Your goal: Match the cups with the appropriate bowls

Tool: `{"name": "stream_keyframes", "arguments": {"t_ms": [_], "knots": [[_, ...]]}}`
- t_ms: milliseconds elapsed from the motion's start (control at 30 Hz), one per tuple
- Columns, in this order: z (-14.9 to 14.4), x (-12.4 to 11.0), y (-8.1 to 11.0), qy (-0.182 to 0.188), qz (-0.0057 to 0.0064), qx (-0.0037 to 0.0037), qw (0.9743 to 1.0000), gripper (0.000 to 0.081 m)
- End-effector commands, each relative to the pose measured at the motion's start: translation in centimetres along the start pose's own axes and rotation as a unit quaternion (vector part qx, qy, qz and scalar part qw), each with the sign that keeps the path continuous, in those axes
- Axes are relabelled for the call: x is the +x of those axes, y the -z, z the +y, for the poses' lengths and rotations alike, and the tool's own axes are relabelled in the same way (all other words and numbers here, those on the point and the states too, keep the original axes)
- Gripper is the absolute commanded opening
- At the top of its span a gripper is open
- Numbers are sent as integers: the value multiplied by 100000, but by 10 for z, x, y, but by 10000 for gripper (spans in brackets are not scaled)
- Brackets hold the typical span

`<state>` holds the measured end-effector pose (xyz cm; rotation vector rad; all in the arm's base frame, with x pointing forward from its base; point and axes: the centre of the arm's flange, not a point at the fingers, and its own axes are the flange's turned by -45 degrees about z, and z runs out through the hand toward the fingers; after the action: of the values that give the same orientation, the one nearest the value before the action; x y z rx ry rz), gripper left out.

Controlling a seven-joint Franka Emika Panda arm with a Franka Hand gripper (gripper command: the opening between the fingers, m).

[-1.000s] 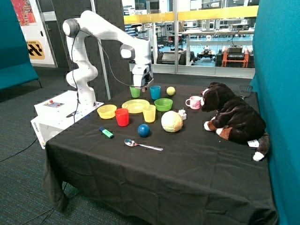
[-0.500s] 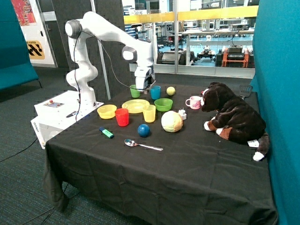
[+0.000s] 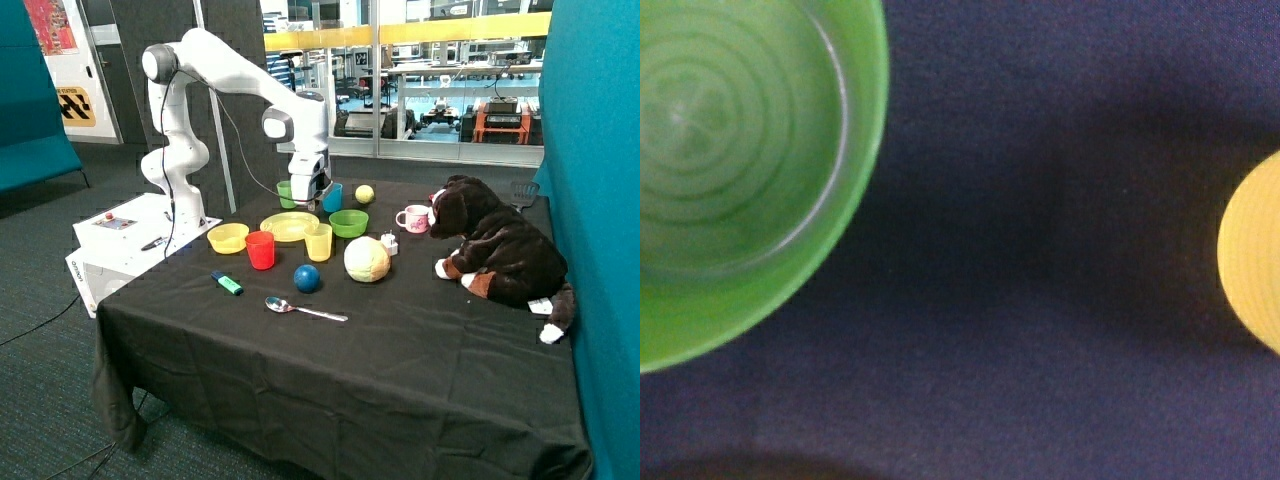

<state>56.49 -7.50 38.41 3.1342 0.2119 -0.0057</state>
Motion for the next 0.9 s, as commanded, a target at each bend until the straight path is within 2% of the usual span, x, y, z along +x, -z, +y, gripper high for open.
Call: {"name": "stream_keyframes", "arguments": {"t_ms": [0,467,667,867], "knots": [[7,3,-9,496,182,-3,99999,252],[8,15,4,1819,182,-6,99983,263],[18,14,5,1328,182,-5,99991,289],[26,8,0,829,182,-4,99996,281]]}}
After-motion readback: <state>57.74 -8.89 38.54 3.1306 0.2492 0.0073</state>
